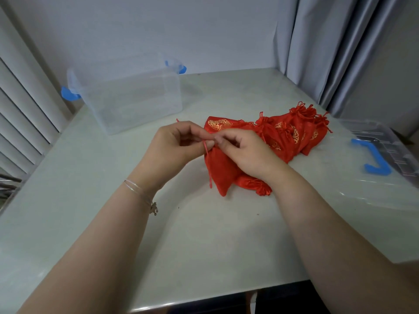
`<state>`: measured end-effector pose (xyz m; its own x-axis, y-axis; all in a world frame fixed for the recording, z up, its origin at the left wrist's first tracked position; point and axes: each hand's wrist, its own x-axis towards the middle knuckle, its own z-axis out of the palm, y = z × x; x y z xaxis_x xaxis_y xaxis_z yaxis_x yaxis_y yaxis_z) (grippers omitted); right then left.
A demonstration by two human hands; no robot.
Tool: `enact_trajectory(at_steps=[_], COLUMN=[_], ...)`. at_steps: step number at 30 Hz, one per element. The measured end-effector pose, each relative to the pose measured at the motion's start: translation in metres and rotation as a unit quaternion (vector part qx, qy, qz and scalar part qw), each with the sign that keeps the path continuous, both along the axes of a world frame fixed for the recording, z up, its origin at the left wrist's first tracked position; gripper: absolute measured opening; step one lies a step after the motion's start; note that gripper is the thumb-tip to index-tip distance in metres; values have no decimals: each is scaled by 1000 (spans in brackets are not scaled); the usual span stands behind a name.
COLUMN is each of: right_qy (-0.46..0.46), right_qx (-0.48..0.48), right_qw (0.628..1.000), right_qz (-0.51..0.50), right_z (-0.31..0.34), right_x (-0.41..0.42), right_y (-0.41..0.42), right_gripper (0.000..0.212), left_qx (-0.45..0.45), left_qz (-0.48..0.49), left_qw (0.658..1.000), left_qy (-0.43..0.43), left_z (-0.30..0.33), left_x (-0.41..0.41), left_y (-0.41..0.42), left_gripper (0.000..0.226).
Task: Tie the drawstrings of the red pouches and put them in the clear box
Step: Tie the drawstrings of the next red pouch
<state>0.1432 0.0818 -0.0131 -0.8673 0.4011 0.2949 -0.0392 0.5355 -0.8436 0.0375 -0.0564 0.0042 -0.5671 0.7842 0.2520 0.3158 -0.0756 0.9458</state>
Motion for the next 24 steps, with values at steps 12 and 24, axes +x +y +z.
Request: enact_trajectory(at_steps=[12,24], right_qy=[-12,22], right_qx=[10,150], right_qw=[1000,988], right_qz=[13,4], right_z=[-2,-1], right_x=[1,0], right_y=[1,-7], right_gripper=[18,19], left_qx=[-23,-132], left_qz=[-5,100], left_qw=[998,982], left_qy=[-59,92], left_z=[-1,-8], left_x=[-8,-6], left_y=[0,4], left_gripper=[17,22])
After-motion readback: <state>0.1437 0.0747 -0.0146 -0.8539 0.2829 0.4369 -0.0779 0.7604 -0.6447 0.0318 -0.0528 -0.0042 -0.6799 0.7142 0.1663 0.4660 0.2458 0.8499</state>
